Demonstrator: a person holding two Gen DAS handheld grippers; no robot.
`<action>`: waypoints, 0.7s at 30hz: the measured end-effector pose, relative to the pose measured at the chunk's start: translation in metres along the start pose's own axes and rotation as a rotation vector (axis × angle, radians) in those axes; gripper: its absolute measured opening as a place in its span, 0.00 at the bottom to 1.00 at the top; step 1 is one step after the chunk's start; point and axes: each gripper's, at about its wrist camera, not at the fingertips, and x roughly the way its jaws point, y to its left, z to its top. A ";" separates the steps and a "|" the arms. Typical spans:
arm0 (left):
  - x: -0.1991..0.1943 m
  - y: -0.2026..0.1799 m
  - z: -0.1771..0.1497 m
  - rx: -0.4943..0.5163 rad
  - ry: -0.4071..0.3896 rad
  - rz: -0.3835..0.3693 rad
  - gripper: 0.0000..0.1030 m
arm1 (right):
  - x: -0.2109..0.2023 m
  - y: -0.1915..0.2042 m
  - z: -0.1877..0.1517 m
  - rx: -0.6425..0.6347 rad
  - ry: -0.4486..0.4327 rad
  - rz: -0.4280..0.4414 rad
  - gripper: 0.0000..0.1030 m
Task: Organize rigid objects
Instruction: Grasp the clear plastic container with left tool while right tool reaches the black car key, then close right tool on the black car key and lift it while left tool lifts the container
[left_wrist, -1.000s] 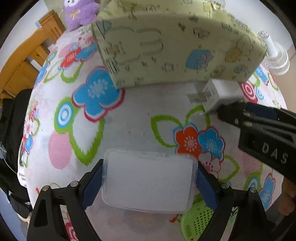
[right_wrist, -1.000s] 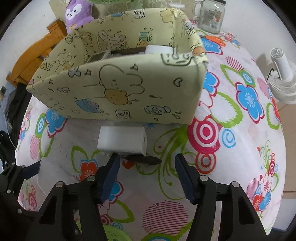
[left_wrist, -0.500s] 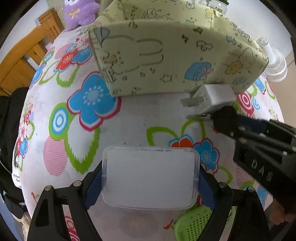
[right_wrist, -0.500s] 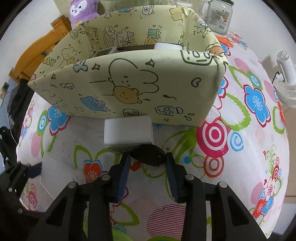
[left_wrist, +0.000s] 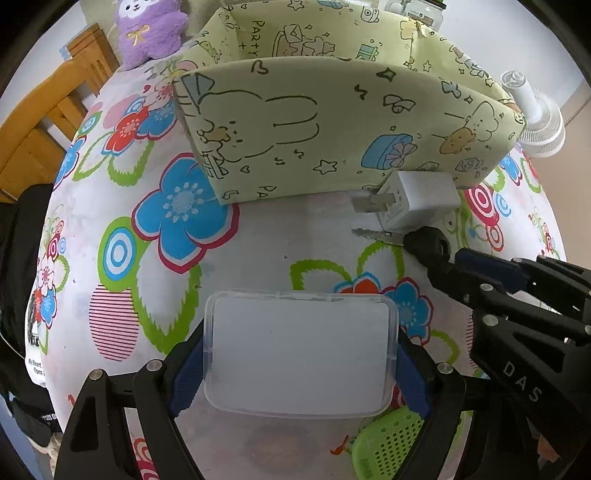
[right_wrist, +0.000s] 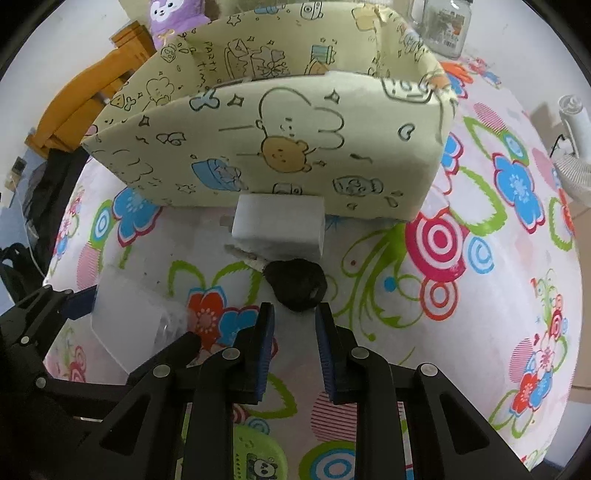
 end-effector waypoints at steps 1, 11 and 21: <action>-0.001 0.001 -0.001 0.003 -0.002 -0.001 0.86 | 0.000 -0.004 0.002 0.000 0.002 -0.012 0.32; 0.001 0.006 0.009 0.029 -0.007 0.023 0.86 | 0.015 0.005 0.016 -0.035 -0.008 -0.052 0.48; 0.016 0.011 0.018 0.034 0.004 0.027 0.86 | 0.024 0.029 0.035 -0.084 -0.012 -0.071 0.38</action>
